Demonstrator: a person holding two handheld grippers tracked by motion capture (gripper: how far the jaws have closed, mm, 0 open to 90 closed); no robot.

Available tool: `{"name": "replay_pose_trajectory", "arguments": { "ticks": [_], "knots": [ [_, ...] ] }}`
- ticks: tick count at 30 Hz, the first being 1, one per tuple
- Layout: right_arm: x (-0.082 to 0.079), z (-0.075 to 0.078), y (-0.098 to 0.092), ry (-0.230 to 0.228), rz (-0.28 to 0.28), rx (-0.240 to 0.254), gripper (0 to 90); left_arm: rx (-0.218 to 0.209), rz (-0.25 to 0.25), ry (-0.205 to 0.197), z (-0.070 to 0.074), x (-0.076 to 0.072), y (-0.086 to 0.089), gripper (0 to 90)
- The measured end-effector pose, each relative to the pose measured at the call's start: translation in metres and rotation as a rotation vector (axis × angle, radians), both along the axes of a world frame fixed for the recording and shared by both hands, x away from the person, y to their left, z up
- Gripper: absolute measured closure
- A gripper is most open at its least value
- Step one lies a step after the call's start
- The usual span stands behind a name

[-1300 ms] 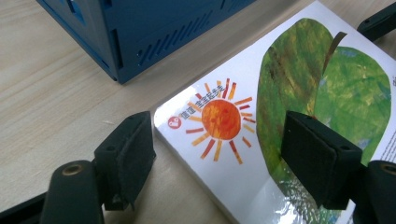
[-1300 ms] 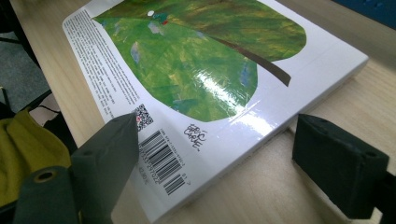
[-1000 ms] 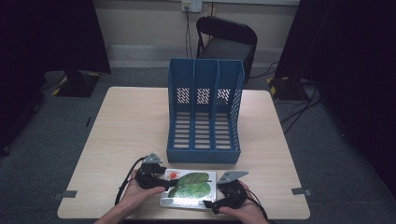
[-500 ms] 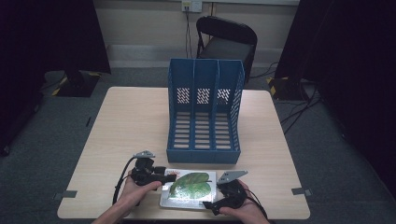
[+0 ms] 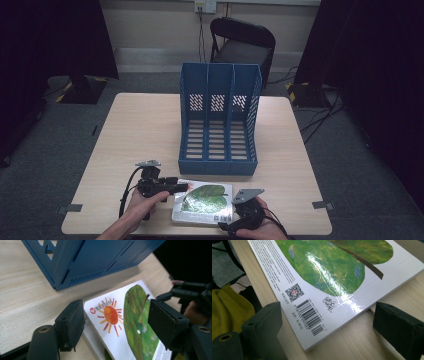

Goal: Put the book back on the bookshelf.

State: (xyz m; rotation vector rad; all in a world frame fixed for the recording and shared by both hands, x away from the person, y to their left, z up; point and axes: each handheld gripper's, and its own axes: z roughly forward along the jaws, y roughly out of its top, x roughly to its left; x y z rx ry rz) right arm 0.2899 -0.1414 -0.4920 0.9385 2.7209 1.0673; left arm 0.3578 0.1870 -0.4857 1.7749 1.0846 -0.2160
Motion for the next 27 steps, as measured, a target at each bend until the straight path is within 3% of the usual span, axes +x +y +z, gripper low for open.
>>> {"name": "replay_pose_trajectory", "arguments": {
  "ticks": [9, 17, 20, 21, 22, 25, 27],
  "knots": [
    [-0.0026, -0.0013, 0.0025, -0.036, 0.016, -0.025, 7.3, -0.080, 0.036, 0.023, 0.0028, -0.0015, 0.0038, 29.8],
    [-0.0012, -0.0019, 0.0023, -0.032, 0.011, -0.013, 7.0, -0.107, 0.022, 0.060, 0.0018, -0.0034, 0.0072, 30.4],
    [-0.0009, -0.0018, 0.0021, -0.028, 0.011, -0.010, 7.0, -0.097, 0.012, 0.063, 0.0015, -0.0043, 0.0077, 31.4],
    [0.0000, -0.0016, 0.0016, -0.024, 0.013, -0.007, 7.1, -0.117, -0.027, 0.087, 0.0001, -0.0049, 0.0069, 37.9],
    [0.0000, -0.0016, 0.0016, -0.024, 0.013, -0.007, 7.1, -0.117, -0.027, 0.087, 0.0001, -0.0049, 0.0069, 39.1],
    [0.0024, -0.0012, 0.0009, -0.004, 0.009, 0.011, 7.2, -0.064, -0.057, 0.074, 0.0014, -0.0077, -0.0011, 38.5],
    [0.0029, -0.0010, 0.0009, -0.001, 0.009, 0.013, 7.2, -0.066, -0.059, 0.081, 0.0009, -0.0067, -0.0014, 38.3]
  ]
}}
